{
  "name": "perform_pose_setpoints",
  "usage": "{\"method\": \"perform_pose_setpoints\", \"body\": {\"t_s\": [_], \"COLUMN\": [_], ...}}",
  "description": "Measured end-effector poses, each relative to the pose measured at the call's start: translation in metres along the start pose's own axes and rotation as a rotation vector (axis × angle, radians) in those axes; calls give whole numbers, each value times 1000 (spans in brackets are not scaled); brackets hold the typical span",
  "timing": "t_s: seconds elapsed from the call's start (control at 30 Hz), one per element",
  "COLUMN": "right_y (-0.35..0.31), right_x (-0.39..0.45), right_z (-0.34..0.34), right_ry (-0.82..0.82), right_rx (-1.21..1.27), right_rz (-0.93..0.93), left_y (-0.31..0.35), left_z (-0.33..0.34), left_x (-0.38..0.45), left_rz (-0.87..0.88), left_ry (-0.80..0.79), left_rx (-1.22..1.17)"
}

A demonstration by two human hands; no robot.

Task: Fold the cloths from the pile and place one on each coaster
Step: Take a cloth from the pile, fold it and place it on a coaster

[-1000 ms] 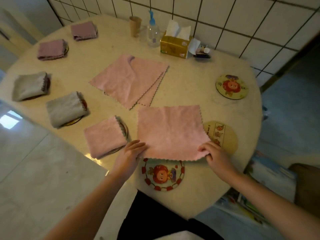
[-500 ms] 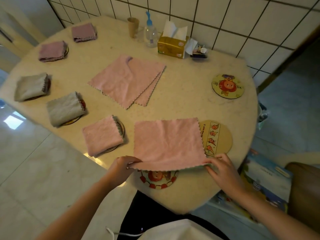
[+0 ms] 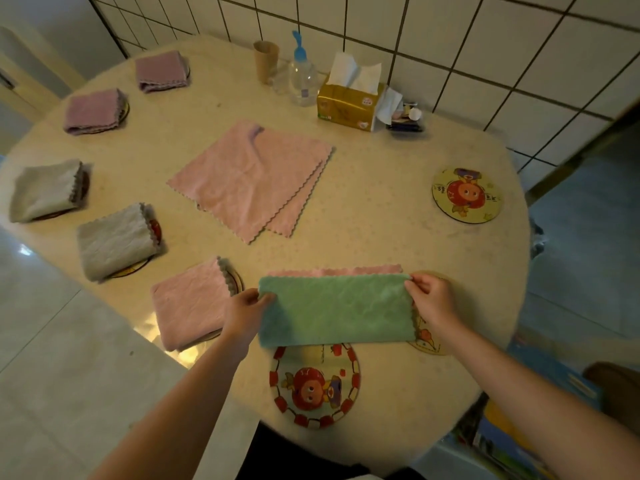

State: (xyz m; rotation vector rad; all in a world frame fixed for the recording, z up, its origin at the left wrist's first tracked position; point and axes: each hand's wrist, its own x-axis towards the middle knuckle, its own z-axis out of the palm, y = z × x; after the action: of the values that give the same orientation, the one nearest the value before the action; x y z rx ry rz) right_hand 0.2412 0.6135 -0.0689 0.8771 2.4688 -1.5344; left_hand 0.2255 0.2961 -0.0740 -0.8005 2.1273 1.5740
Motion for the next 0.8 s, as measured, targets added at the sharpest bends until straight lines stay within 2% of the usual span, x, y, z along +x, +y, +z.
{"method": "perform_pose_setpoints", "body": {"t_s": [0.8], "right_y": [-2], "right_x": [49], "right_z": [17], "right_ry": [3], "right_rx": [-289], "right_rz": [17], "left_y": [13], "left_z": [21], "left_x": [28], "left_rz": [-67], "left_ry": [145], "left_rx": [137]}}
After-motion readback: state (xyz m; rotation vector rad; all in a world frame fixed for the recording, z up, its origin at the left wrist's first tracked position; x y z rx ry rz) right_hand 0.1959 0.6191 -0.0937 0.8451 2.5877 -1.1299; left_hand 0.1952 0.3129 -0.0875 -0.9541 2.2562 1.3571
